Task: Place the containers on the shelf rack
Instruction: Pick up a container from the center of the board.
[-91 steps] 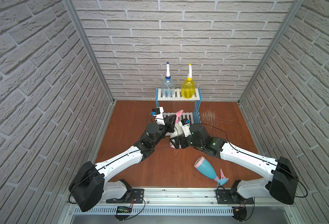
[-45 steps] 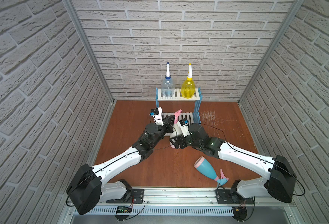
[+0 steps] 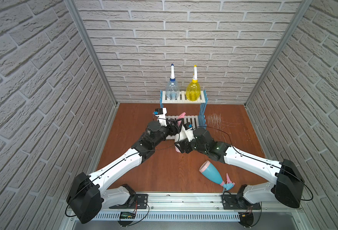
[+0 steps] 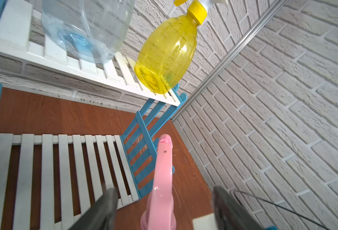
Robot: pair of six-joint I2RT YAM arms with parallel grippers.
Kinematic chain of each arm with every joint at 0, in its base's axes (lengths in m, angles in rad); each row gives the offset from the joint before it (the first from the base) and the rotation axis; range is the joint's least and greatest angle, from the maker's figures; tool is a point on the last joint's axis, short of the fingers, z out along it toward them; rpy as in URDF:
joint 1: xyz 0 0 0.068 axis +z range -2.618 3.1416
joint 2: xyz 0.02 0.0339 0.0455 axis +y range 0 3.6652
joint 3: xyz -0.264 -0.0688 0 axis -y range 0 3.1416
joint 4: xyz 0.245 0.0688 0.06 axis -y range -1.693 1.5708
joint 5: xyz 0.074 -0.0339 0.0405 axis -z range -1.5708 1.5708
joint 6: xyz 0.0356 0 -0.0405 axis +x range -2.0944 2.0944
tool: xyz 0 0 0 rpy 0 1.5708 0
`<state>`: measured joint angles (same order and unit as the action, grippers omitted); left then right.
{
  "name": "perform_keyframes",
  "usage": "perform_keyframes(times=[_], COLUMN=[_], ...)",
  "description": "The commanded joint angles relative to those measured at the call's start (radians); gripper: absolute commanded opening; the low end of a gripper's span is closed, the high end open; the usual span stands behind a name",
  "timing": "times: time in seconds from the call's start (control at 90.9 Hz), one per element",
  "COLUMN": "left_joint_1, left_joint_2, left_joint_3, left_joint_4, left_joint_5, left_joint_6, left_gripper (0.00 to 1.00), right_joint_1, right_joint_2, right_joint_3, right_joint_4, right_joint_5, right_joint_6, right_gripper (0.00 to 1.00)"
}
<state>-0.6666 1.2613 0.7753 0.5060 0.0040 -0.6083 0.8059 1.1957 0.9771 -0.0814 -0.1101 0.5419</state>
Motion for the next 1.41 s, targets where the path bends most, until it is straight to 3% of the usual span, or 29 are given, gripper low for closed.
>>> perform_keyframes(times=[0.0,0.165,0.506,0.759,0.792,0.836,0.924,1.012,1.188,1.397], left_joint_1=[-0.016,-0.022,-0.026,-0.012,-0.001,0.017,0.047,0.087,0.191,0.261], left_joint_2=[-0.017,-0.021,-0.026,-0.080,-0.083,-0.083,-0.087,-0.100,-0.093,-0.042], left_joint_3=[-0.009,-0.008,-0.021,-0.014,0.005,0.032,0.105,0.158,0.275,0.381], left_joint_4=[0.145,0.158,0.177,0.026,-0.018,-0.073,-0.236,-0.389,-0.651,-0.816], left_joint_5=[-0.094,-0.116,-0.105,-0.095,-0.061,0.002,0.091,0.175,0.380,0.625], left_joint_6=[0.013,0.004,-0.049,-0.048,-0.060,-0.080,-0.099,-0.098,-0.063,0.014], left_gripper=[0.00,0.00,0.00,0.00,0.05,0.19,0.67,0.86,0.87,0.83], right_joint_1=[0.032,0.062,0.083,0.087,0.087,0.087,0.088,0.088,0.088,0.088], right_joint_2=[0.039,0.073,0.173,0.186,0.188,0.191,0.186,0.175,0.139,0.124], right_joint_3=[0.020,0.009,0.024,-0.005,-0.007,-0.011,-0.023,-0.039,-0.065,-0.070], right_joint_4=[-0.020,-0.049,0.040,0.084,0.086,0.087,0.096,0.098,0.083,0.056], right_joint_5=[0.008,0.088,0.086,0.096,0.095,0.091,0.090,0.103,0.113,0.088], right_joint_6=[-0.049,-0.095,-0.127,-0.172,-0.183,-0.198,-0.237,-0.298,-0.432,-0.507], right_gripper=[0.99,0.99,1.00,0.82,0.81,0.79,0.79,0.79,0.79,0.80])
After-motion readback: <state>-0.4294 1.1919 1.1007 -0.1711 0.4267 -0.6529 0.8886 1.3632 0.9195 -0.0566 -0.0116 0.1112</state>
